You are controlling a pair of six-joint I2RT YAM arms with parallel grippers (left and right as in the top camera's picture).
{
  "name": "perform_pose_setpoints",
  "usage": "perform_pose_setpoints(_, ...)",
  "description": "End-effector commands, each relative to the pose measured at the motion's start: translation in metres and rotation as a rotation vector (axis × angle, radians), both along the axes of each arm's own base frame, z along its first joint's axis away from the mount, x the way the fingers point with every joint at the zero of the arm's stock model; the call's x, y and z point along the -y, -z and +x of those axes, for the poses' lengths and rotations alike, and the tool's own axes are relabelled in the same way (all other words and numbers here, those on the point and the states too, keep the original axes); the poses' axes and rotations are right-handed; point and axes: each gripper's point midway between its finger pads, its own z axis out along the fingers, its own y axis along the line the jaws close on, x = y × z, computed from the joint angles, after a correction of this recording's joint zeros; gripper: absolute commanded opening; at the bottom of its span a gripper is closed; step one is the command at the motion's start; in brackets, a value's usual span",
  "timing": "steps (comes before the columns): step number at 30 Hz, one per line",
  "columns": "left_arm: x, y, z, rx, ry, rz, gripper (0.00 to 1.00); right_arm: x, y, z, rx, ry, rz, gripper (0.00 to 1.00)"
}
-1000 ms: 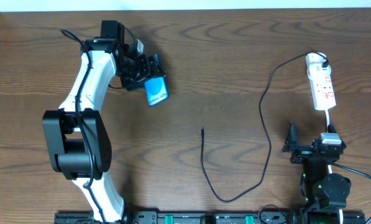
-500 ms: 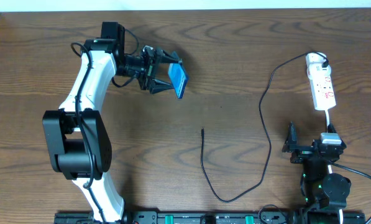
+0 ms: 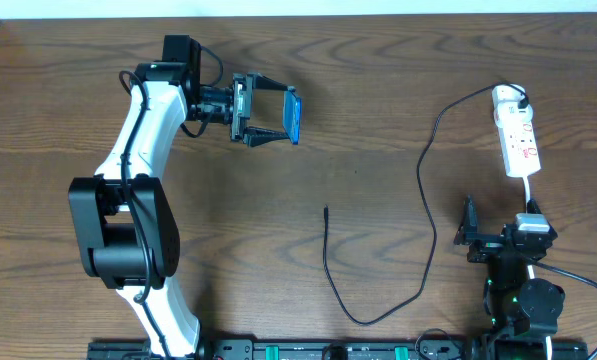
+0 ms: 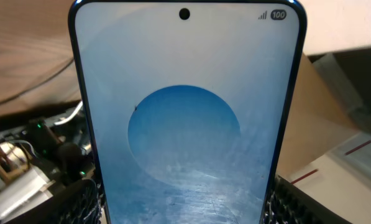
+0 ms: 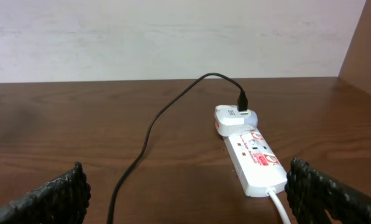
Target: Plug charger to phone and switch on socket
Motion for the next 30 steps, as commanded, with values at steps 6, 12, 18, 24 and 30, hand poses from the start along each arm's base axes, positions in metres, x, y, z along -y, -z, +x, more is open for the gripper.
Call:
perform_pose_setpoints(6, 0.002, -0.030, -0.006, -0.105, -0.007, -0.105, 0.08, -0.001, 0.000, 0.000, 0.000, -0.002, -0.011, 0.99)
perform_pose_setpoints(12, 0.002, -0.034, -0.006, -0.105, -0.003, -0.128, 0.07, -0.001, 0.000, 0.000, 0.000, -0.002, -0.011, 0.99)
perform_pose_setpoints(18, 0.002, -0.034, -0.006, -0.131, -0.007, -0.128, 0.08, -0.001, 0.000, 0.000, 0.000, -0.002, -0.011, 0.99)
perform_pose_setpoints(24, 0.002, -0.034, -0.006, -0.168, -0.013, -0.129, 0.07, -0.001, 0.000, 0.000, 0.000, -0.002, -0.011, 0.99)
perform_pose_setpoints(30, 0.002, -0.034, -0.006, -0.168, -0.013, -0.128, 0.07, -0.001, 0.000, 0.000, 0.000, -0.002, -0.011, 0.99)
